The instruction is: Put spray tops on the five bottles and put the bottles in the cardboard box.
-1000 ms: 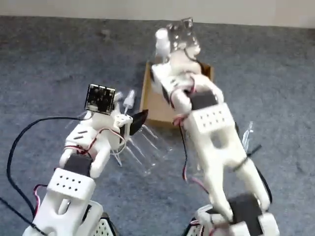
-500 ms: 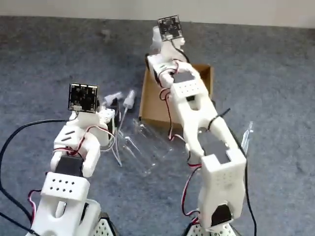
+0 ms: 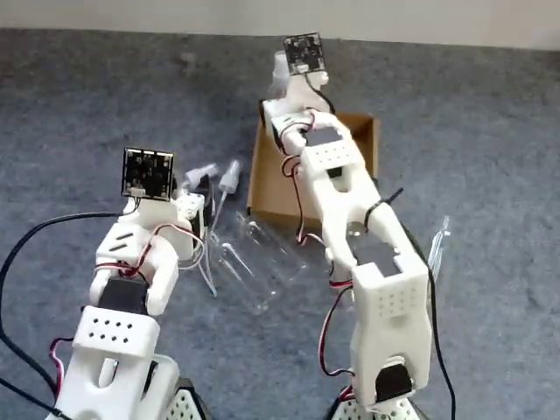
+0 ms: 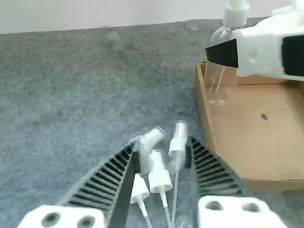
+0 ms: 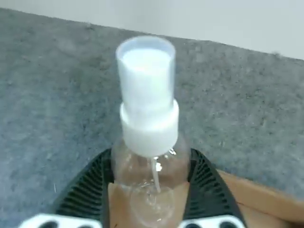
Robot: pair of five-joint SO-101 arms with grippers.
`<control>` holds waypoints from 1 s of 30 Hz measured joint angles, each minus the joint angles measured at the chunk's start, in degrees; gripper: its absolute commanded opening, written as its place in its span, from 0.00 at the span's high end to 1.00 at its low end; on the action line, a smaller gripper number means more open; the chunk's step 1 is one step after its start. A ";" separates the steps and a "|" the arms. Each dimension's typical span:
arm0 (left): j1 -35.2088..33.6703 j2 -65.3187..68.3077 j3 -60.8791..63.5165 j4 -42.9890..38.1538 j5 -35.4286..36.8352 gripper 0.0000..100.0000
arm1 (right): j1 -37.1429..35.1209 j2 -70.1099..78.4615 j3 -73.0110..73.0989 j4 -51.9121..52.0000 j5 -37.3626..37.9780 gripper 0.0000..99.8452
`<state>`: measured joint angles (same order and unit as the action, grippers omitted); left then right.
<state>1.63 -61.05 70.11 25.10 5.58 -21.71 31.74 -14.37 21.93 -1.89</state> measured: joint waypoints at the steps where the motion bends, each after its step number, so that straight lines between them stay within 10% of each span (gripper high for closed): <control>1: 0.00 0.00 0.00 0.00 0.00 0.88 | 0.00 0.00 0.00 0.00 0.00 0.99; 30: 0.00 0.00 0.00 0.00 0.00 0.88 | -0.88 0.00 0.00 0.00 2.73 0.75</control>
<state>1.63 -61.05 70.11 25.10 5.58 -22.59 31.74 -14.37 21.93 0.84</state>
